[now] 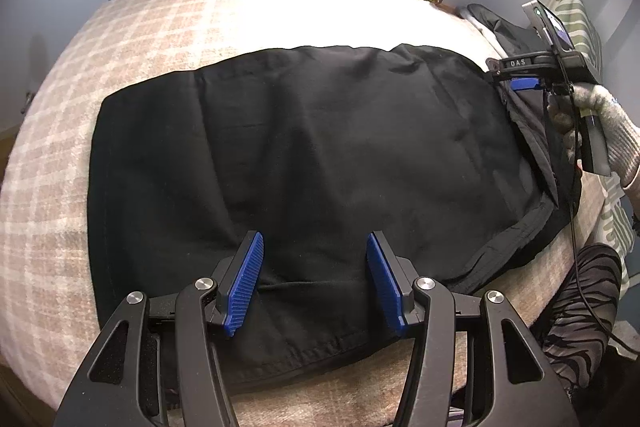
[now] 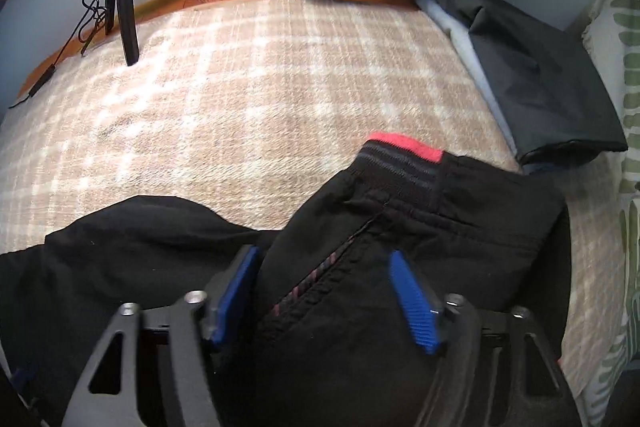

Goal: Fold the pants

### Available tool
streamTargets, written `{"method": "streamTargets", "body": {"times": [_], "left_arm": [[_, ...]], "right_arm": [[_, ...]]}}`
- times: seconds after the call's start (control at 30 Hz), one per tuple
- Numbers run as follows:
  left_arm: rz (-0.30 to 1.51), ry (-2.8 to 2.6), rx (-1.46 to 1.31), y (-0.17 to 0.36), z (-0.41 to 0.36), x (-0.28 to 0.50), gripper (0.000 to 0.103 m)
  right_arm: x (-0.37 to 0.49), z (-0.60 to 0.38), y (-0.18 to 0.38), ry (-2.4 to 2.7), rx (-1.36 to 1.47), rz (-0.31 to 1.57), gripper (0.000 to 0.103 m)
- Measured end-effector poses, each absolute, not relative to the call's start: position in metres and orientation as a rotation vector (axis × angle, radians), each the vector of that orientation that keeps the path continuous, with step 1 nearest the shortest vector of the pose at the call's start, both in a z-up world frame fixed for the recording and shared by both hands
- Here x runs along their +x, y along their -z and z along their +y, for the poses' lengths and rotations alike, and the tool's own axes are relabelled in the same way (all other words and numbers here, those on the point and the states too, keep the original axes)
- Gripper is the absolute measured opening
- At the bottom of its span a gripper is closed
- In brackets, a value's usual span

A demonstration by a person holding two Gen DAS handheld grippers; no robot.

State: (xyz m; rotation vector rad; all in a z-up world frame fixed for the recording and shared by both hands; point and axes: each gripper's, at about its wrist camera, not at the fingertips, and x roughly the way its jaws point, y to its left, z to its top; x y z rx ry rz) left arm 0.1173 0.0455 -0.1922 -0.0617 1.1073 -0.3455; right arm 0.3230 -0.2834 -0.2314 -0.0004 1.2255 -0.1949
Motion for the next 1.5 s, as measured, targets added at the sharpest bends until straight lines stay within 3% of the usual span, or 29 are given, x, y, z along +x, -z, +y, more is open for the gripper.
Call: {"method": "streamTargets", "body": {"times": [0.07, 0.17, 0.23, 0.57, 0.8, 0.9, 1.0, 1.03, 1.07, 1.1, 1.3, 1.37, 1.43, 1.5], "left_arm": [[1.109, 0.345, -0.062, 0.192, 0.046, 0.117, 0.053], [1.112, 0.344, -0.072, 0.192, 0.047, 0.117, 0.053], [1.116, 0.342, -0.08, 0.191, 0.048, 0.116, 0.053], [1.105, 0.313, -0.101, 0.184, 0.061, 0.11, 0.053], [1.077, 0.301, -0.093, 0.172, 0.062, 0.11, 0.053], [1.066, 0.295, -0.073, 0.166, 0.061, 0.11, 0.053], [1.06, 0.285, -0.056, 0.163, 0.061, 0.109, 0.053], [1.059, 0.281, -0.051, 0.162, 0.062, 0.109, 0.053], [1.057, 0.278, -0.047, 0.162, 0.062, 0.108, 0.053], [1.057, 0.275, -0.045, 0.161, 0.062, 0.109, 0.053], [1.017, 0.259, -0.035, 0.146, 0.054, 0.109, 0.053], [0.993, 0.254, -0.018, 0.138, 0.047, 0.108, 0.053], [0.978, 0.256, -0.028, 0.132, 0.043, 0.108, 0.053], [0.968, 0.251, -0.042, 0.128, 0.043, 0.108, 0.061]], "right_arm": [[0.319, -0.289, 0.228, 0.175, 0.004, 1.215, 0.034], [0.309, -0.302, 0.218, 0.129, 0.068, 1.191, 0.016], [0.298, -0.315, 0.209, 0.11, 0.122, 1.164, 0.01], [0.182, -0.379, 0.136, 0.016, 0.39, 0.934, 0.006], [0.118, -0.426, 0.182, 0.052, 0.571, 0.944, 0.006], [0.107, -0.44, 0.212, 0.065, 0.647, 1.0, 0.017], [0.089, -0.456, 0.232, 0.103, 0.711, 1.02, 0.019], [0.082, -0.462, 0.233, 0.121, 0.705, 1.012, 0.025], [0.079, -0.465, 0.232, 0.13, 0.698, 1.004, 0.036], [0.074, -0.471, 0.228, 0.15, 0.686, 0.986, 0.041], [0.08, -0.473, 0.193, 0.15, 0.557, 0.921, 0.046], [0.087, -0.463, 0.177, 0.145, 0.443, 0.909, 0.067], [0.096, -0.455, 0.167, 0.135, 0.374, 0.892, 0.076], [0.11, -0.447, 0.16, 0.097, 0.298, 0.887, 0.076]]}}
